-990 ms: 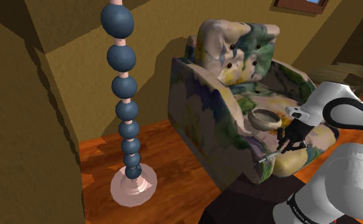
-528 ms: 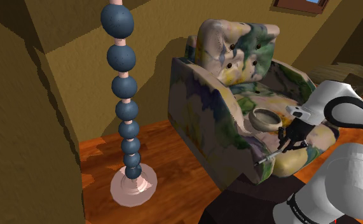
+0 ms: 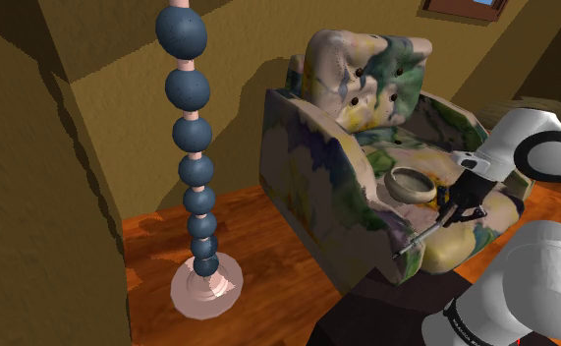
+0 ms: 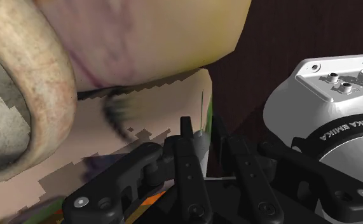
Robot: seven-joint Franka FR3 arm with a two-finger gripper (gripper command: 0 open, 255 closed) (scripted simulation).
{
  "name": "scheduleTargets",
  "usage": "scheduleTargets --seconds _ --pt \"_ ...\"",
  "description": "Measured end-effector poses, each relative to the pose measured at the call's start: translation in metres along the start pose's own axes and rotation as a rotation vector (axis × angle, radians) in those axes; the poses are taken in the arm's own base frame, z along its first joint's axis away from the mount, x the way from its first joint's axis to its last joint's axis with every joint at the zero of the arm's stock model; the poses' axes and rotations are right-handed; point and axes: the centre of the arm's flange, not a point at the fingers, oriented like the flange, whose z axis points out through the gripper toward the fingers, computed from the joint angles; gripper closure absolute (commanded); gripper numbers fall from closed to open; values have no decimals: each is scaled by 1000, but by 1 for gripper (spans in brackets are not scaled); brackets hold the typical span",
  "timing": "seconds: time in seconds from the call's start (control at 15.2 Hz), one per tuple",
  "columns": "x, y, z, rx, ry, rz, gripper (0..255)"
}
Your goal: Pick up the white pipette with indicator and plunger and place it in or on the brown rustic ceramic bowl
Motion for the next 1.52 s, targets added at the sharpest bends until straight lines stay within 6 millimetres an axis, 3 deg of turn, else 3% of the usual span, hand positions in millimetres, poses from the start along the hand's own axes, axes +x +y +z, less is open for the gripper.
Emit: scheduleTargets --seconds 1.52 --pt "28 -3 -116 0 0 0 255"
